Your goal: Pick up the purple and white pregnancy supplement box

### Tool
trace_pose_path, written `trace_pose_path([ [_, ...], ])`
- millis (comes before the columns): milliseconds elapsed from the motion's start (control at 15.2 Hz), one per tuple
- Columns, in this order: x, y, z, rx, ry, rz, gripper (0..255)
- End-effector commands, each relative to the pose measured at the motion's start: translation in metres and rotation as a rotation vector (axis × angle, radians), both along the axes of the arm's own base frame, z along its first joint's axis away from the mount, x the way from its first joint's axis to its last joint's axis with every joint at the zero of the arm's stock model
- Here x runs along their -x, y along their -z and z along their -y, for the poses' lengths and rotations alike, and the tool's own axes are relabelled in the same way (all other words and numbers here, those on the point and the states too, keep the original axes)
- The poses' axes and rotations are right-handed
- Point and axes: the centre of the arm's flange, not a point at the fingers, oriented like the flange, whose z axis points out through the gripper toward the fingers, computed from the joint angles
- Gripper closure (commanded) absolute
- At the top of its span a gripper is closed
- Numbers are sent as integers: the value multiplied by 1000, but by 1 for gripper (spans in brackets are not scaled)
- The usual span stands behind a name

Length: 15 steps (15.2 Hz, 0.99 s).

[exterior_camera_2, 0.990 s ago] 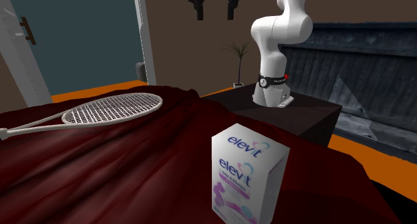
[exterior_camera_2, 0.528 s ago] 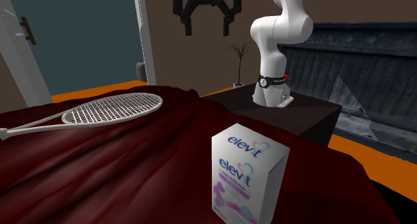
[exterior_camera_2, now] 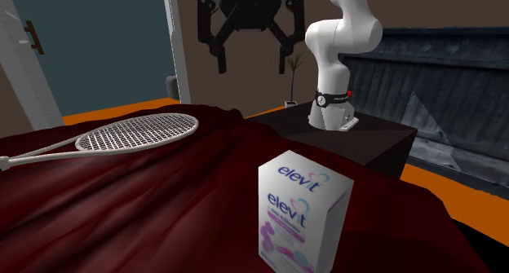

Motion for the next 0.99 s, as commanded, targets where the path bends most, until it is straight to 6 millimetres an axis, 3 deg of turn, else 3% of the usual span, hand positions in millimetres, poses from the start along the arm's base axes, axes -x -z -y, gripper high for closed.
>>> trace_pose_path([
  [0, -10, 12, -20, -6, -59, 0, 0],
  [594, -44, 56, -122, -28, -317, 0, 0],
  [924, -45, 80, -128, -30, -331, 0, 0],
])
